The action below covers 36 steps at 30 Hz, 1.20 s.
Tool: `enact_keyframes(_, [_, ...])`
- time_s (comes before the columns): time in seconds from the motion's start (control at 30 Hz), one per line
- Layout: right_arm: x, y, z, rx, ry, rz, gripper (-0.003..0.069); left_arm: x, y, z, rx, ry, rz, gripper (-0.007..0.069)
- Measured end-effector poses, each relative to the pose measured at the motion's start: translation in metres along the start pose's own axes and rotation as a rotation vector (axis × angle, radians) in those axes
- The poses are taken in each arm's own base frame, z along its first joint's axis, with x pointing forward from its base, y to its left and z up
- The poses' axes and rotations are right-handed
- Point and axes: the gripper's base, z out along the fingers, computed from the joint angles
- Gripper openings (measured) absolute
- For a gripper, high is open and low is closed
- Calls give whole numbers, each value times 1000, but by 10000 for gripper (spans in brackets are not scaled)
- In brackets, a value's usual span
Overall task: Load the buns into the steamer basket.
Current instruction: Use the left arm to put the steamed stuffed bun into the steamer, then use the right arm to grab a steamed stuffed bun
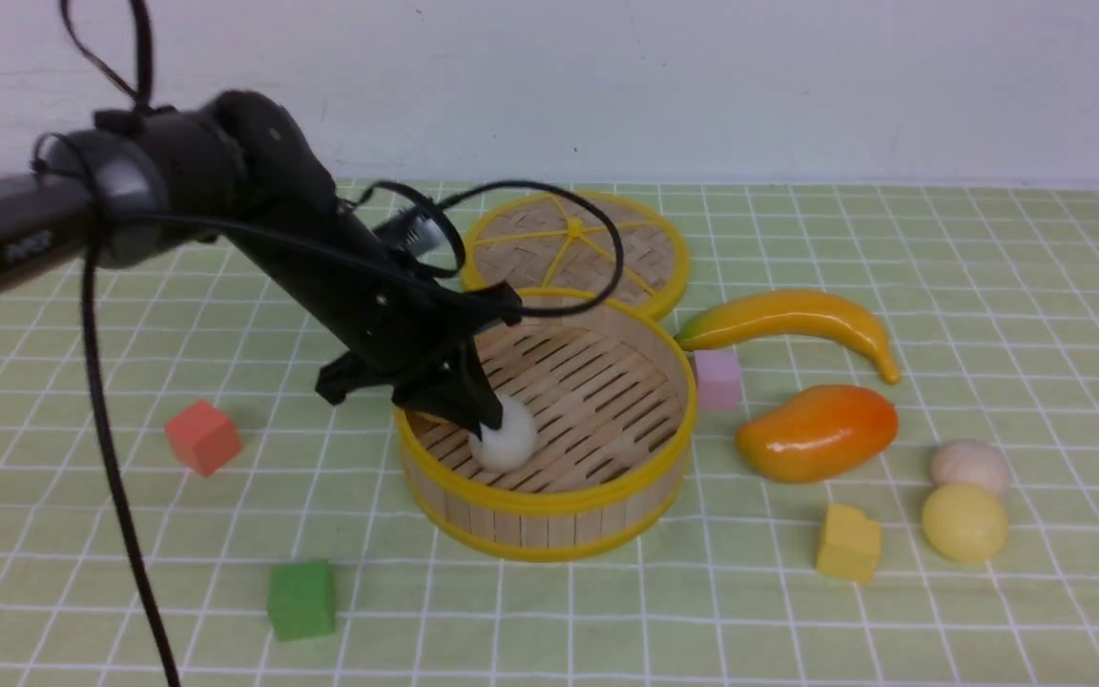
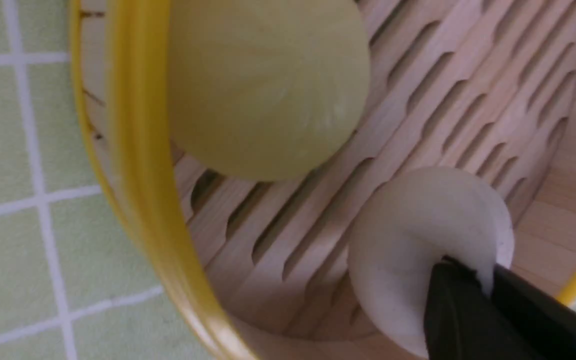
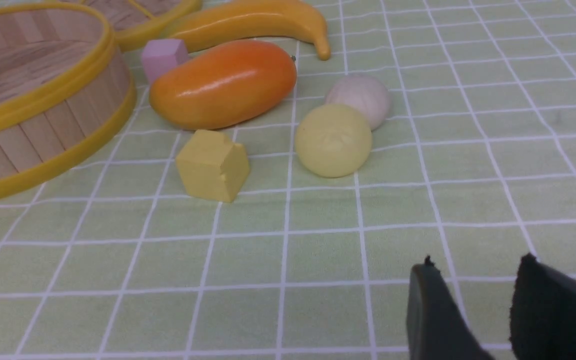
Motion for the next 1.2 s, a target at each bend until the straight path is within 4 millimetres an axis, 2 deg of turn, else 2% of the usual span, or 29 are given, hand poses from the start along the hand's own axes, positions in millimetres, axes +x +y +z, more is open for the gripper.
enact_keyframes(0.17, [0, 0, 0, 0, 0, 0, 239, -1, 1, 7, -5, -2, -3, 66])
enact_keyframes(0.4, [0, 0, 0, 0, 0, 0, 239, 2, -1, 3, -10, 13, -6, 302])
enact_keyframes(0.47, [0, 0, 0, 0, 0, 0, 239, 4, -3, -1, -8, 23, 1, 340])
enact_keyframes(0.53, [0, 0, 0, 0, 0, 0, 239, 10, -9, -14, 0, 52, 45, 391])
enact_keyframes(0.57, [0, 0, 0, 0, 0, 0, 239, 11, -10, -15, 0, 62, 53, 393])
enact_keyframes(0.67, [0, 0, 0, 0, 0, 0, 239, 17, -31, -54, 15, 51, 155, 412])
enact_keyframes(0.73, [0, 0, 0, 0, 0, 0, 239, 17, -38, -68, 16, 21, 184, 412])
enact_keyframes(0.77, [0, 0, 0, 0, 0, 0, 239, 21, -48, -89, 21, -29, 218, 413])
enact_keyframes(0.87, [0, 0, 0, 0, 0, 0, 239, 36, -63, -130, 6, -114, 283, 413])
enact_keyframes(0.9, [0, 0, 0, 0, 0, 0, 239, 37, -64, -133, 8, -119, 287, 412])
enact_keyframes(0.93, [0, 0, 0, 0, 0, 0, 239, 47, -70, -153, -8, -161, 319, 405])
enact_keyframes(1.03, [0, 0, 0, 0, 0, 0, 239, 72, -79, -201, -73, -280, 375, 354])
enact_keyframes(1.13, [0, 0, 0, 0, 0, 0, 239, 95, -81, -239, -156, -395, 384, 269])
enact_keyframes(1.2, [0, 0, 0, 0, 0, 0, 239, 113, -79, -256, -199, -449, 376, 201])
